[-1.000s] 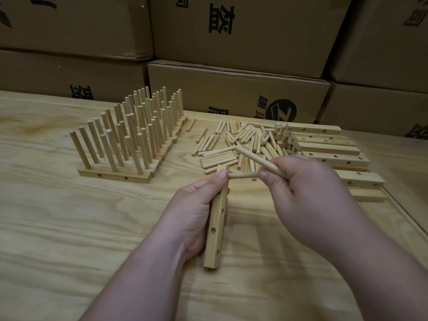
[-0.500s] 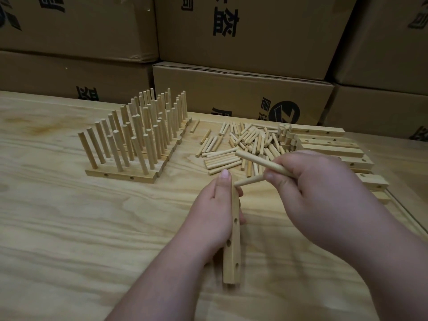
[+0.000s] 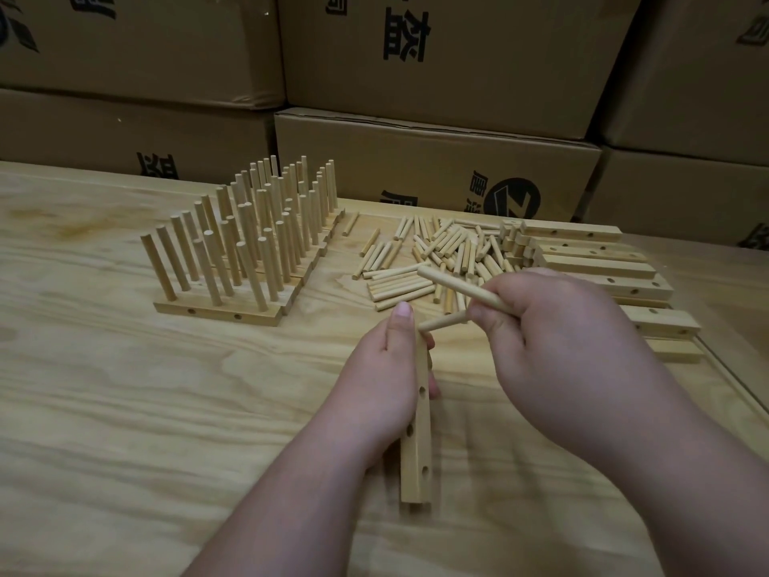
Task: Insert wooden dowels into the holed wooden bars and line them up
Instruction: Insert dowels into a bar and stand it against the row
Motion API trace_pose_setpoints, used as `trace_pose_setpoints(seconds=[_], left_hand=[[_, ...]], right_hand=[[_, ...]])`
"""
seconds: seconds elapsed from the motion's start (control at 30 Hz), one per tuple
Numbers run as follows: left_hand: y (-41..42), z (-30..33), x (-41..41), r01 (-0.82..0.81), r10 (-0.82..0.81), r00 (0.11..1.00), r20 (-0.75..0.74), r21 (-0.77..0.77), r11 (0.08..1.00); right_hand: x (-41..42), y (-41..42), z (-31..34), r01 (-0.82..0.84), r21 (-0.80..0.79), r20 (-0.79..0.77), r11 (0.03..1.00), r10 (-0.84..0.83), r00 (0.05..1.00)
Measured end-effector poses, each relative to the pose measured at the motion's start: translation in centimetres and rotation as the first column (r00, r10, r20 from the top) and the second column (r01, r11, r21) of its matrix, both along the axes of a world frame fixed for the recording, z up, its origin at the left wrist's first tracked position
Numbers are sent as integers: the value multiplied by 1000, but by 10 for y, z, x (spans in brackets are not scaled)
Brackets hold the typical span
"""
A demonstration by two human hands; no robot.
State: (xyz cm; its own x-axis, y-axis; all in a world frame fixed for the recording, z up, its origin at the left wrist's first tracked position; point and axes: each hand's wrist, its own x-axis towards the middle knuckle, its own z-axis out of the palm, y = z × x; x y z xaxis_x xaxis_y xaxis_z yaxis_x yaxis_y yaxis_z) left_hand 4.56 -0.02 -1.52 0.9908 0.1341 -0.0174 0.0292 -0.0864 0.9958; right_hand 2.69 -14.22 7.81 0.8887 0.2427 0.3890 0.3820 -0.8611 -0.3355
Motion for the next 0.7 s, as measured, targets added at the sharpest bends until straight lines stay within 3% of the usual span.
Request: trace_pose_setpoints(seconds=[0.2,0.5,0.7], left_hand=[[4,1,0,38,-39,999,-29,-29,999],[1,3,-2,-8,9,1000,-26,48,999],[0,2,-2,10,-10,1000,-4,-40,999]], right_hand=[[7,-10,-1,33,70,-116,997,-25,993],[6,-6,-5,7,21,-38,1000,-7,999],[20,-30,-12,26,292,-209,956,38,977]])
